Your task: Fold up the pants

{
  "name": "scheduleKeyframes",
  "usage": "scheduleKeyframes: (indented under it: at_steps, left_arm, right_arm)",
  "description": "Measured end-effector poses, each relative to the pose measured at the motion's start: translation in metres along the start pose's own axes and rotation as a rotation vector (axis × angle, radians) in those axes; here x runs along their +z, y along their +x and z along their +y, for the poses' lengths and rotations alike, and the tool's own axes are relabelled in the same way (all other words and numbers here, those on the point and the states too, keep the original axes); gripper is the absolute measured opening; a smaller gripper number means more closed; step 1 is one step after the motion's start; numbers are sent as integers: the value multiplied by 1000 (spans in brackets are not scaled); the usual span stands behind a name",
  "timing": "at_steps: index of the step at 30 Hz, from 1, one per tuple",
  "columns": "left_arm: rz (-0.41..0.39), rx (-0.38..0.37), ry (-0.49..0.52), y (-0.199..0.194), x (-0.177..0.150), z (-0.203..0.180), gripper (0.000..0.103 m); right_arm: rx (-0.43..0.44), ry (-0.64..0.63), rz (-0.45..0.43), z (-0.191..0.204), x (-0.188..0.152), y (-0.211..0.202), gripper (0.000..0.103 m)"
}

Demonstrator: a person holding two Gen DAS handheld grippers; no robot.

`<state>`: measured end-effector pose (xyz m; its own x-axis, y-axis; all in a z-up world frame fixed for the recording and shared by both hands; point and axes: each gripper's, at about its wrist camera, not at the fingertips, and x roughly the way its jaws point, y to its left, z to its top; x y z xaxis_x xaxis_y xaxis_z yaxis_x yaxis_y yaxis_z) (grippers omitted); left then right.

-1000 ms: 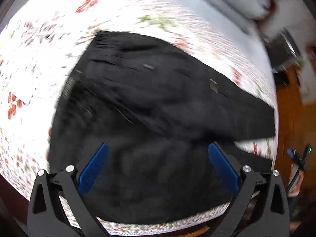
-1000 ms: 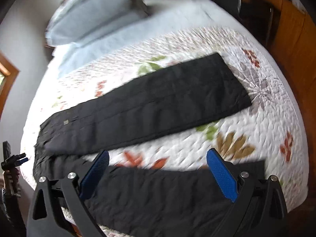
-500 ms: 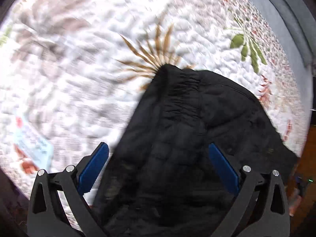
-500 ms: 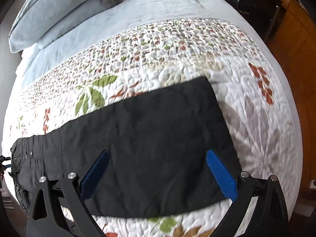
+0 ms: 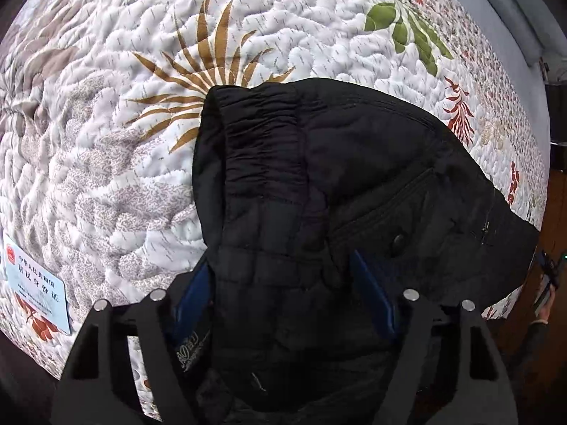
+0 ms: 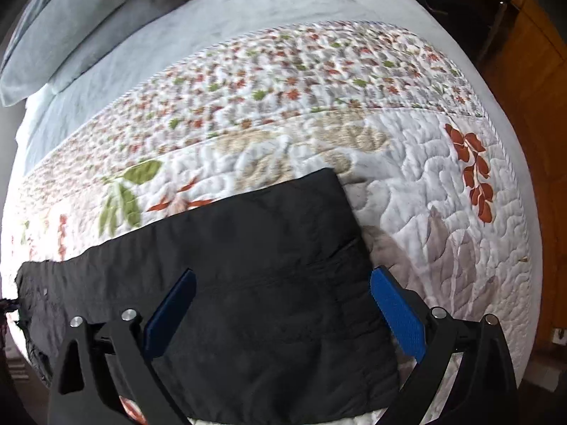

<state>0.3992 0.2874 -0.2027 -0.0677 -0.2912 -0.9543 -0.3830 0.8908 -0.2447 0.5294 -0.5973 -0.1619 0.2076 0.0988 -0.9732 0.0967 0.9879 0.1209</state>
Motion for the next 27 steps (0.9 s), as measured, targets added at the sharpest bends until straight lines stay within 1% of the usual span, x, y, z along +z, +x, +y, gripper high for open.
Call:
scheduleKeyframes:
  at_steps: [1,3,6,9,10,11,12,13,14,15,16,17,19,22,23,27]
  left_arm:
    - [-3,-5,8,-1,0,-2,71]
    - [-5,-20,15,-3,2,-3,61]
    - [-6,-3,30,-4,3,-5,59]
    - [-10,16,37,0,6,-14,53]
    - [-12,21,40,0,7,-16,52]
    - [-16,29,46,0,7,-20,48]
    - [-21,35,54,2,6,-27,44]
    - [-27,39,61,2,7,-32,42]
    - [-30,43,64,1,5,-36,39]
    - [-33,48,69,2,6,-40,35]
    - [-37,50,74,2,5,-42,34]
    - [-42,52,80,2,2,-45,31]
    - [-52,62,98,2,-1,-51,27]
    - [-71,79,116,-1,-6,-58,20]
    - [-81,83,121,-4,-10,-57,17]
    - [-126,83,153,-16,-21,-61,14]
  right_arm:
    - [-6,6,6,-2,2,5,100]
    - [-31,10,22,-3,6,14,100]
    - [-95,-14,57,1,11,32,100]
    - [-134,-47,48,11,12,41,100]
    - [-140,-58,40,14,12,41,95]
    - [-145,-81,29,19,11,39,92]
    - [-151,-93,25,23,10,39,84]
    - [-157,-103,20,27,9,37,70]
    - [-144,-102,17,29,7,33,57]
    - [-136,-97,16,30,6,30,40]
    - [-139,-94,12,33,6,27,25]
    - [-146,-103,8,37,4,23,20]
    - [-180,-144,-4,44,-1,12,13]
    - [-208,-188,-42,62,-10,-2,10]
    - [-195,-193,-74,66,-13,-13,10]
    - [-145,-205,-153,80,-30,-50,10]
